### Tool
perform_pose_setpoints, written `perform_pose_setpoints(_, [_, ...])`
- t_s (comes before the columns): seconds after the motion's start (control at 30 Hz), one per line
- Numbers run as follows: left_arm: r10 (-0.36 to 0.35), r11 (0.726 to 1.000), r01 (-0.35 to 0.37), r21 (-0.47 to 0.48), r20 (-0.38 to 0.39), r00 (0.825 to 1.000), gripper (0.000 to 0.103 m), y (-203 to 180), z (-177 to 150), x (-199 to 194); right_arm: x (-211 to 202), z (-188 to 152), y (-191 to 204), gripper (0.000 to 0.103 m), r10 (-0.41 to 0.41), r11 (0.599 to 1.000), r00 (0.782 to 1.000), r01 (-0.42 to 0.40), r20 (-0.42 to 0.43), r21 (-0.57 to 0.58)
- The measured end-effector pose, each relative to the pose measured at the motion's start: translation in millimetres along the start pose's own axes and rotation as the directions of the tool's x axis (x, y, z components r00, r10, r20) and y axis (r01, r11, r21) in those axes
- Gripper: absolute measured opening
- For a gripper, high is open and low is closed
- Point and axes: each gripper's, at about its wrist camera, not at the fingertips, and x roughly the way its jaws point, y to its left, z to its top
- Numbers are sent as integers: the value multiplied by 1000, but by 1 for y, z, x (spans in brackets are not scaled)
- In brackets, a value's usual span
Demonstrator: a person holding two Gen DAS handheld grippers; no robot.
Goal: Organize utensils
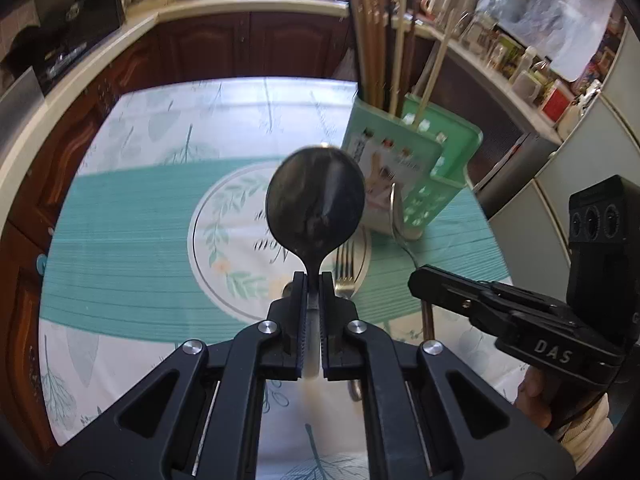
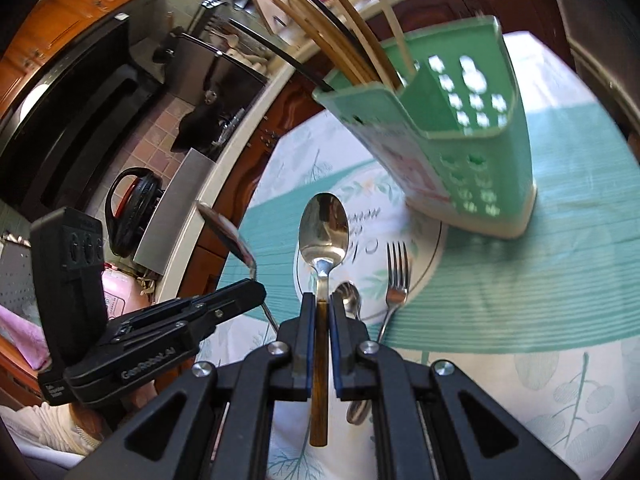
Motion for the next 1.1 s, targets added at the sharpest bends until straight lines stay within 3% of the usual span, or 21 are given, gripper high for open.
perform_pose_setpoints(0.37, [-80,991,56,120,199,977,3,-45,49,-81,-43,24,13,6,-81,993,981,94,176,-70])
perform_pose_setpoints(0.57, [-137,978,87,188,272,953,0,-78,88,-124,-76,52,21,6,-114,984,946,148,303,-94])
perform_pose_setpoints(0.77, [-193,958,96,269,364,911,0,-117,128,-169,-91,81,22,6,-139,973,910,199,391,-119])
perform_pose_setpoints(0.87, [-192,958,95,270,358,914,0,-129,142,-170,-84,92,20,6,-161,966,906,226,391,-125])
perform_pose_setpoints(1.03, [-168,967,103,232,282,944,0,-117,143,-137,-64,95,12,6,-182,960,915,244,361,-135])
perform_pose_setpoints(1.1, [-161,968,103,228,254,954,0,-109,135,-121,-57,92,10,6,-215,947,902,286,376,-146])
